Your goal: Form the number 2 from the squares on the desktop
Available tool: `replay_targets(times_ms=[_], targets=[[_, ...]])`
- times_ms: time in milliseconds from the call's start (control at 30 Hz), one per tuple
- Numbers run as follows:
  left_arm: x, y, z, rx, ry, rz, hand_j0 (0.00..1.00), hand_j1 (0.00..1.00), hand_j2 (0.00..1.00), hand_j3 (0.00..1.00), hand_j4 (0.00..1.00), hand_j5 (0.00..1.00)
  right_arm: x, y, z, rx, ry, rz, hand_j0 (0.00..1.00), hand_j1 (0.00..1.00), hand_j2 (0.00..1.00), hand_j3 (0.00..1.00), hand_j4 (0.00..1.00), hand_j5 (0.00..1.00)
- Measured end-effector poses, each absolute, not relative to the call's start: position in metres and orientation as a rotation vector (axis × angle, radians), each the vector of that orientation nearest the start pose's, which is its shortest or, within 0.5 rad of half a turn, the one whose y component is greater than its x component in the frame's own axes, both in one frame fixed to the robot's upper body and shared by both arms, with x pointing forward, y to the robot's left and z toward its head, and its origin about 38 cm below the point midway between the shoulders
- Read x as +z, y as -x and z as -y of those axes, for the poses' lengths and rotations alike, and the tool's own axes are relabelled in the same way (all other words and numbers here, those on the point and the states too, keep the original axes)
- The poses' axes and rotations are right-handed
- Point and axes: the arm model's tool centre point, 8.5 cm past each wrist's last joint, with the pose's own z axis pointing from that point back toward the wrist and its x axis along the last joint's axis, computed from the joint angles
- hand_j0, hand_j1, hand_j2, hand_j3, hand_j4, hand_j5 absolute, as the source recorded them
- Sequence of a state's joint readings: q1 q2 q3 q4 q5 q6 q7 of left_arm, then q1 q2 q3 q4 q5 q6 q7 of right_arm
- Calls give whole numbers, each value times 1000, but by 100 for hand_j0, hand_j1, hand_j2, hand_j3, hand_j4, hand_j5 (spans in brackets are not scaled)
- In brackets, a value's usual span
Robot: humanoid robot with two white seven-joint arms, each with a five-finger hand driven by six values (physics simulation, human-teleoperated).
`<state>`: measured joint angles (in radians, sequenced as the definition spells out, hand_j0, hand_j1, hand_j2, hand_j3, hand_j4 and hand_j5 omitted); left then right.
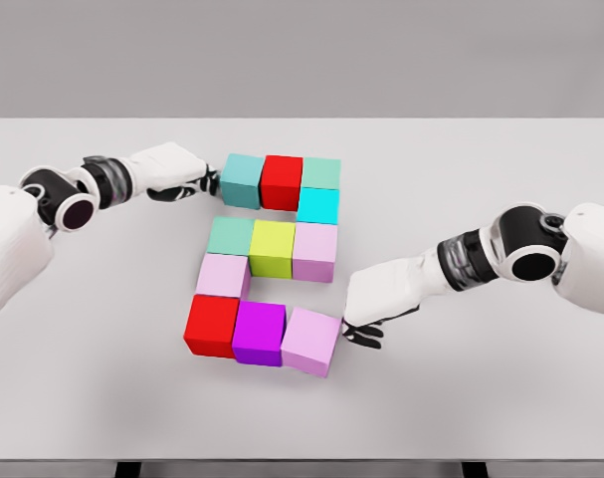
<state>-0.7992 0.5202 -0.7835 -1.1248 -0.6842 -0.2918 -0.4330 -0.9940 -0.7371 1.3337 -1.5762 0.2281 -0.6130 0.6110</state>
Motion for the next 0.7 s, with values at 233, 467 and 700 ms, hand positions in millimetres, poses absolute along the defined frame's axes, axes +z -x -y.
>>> replay_targets(times_ms=[233,467,700], targets=[[166,-512,-269,-1904,-621,1160,100,100,100,100,100,100,161,-378,168,-3071,241,-1431,14,14,14,14,14,14],[197,-486,-296,-1848,-510,1313,100,100,100,100,100,100,162,-379,169,-3074,232,-1430,14,14,14,14,14,14],[207,-478,-294,-1870,-456,1384,100,100,100,100,100,100,184,-394,173,-3068,131,-1434,14,14,14,14,14,14]])
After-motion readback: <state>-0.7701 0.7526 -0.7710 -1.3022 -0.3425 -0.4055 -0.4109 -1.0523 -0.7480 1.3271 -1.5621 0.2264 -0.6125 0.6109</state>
